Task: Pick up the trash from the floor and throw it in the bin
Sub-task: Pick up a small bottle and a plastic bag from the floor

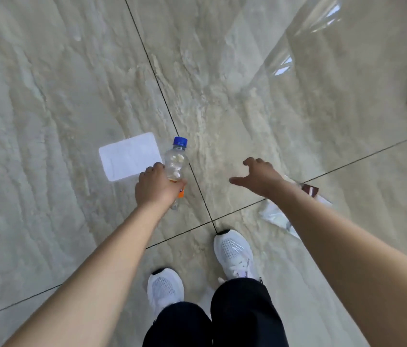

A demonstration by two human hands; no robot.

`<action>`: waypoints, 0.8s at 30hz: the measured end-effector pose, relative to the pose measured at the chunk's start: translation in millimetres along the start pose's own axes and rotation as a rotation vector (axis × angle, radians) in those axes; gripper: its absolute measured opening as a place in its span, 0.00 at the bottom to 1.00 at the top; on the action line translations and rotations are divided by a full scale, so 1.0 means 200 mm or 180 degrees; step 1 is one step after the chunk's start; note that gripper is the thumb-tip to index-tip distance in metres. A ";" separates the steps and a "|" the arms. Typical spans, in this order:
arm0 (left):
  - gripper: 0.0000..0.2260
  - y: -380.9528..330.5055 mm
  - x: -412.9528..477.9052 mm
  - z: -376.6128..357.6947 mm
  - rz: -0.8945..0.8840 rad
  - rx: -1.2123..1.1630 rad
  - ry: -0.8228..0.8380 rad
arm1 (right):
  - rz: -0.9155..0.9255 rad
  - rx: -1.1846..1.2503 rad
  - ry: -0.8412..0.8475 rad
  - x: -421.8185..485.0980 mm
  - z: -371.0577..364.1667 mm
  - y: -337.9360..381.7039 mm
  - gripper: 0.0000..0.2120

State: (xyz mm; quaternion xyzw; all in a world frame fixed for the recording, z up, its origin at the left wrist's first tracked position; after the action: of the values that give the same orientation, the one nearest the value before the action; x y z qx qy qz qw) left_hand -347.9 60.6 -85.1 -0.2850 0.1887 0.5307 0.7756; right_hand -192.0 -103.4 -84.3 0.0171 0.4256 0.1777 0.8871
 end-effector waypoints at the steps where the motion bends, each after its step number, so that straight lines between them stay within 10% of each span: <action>1: 0.23 -0.08 -0.04 0.00 -0.0119 -0.0004 0.0001 | -0.0071 0.0050 -0.0061 -0.04 0.02 -0.07 0.36; 16: 0.25 -0.44 -0.47 -0.60 -0.1420 0.0852 0.0051 | -0.1005 0.0055 -0.0807 -0.14 -0.23 -1.20 0.38; 24: 0.27 -0.52 -0.44 -0.95 -0.1496 0.0840 0.0133 | -0.0514 0.0283 -0.0841 0.12 -0.25 -1.40 0.45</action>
State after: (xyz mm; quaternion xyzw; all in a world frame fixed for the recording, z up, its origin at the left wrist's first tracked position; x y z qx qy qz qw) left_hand -281.3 -152.6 -154.1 -0.2284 0.2009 0.3008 0.9039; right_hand -131.9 -364.5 -185.5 0.0453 0.3126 0.0830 0.9452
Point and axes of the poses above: each hand's wrist, its own x-axis towards the middle knuckle, its own z-axis out of the back of the hand, y = z × x, the point moved 1 cm from there along x, towards the middle knuckle, and after that the axes turned 6 degrees about -y, right-handed, at the moved point
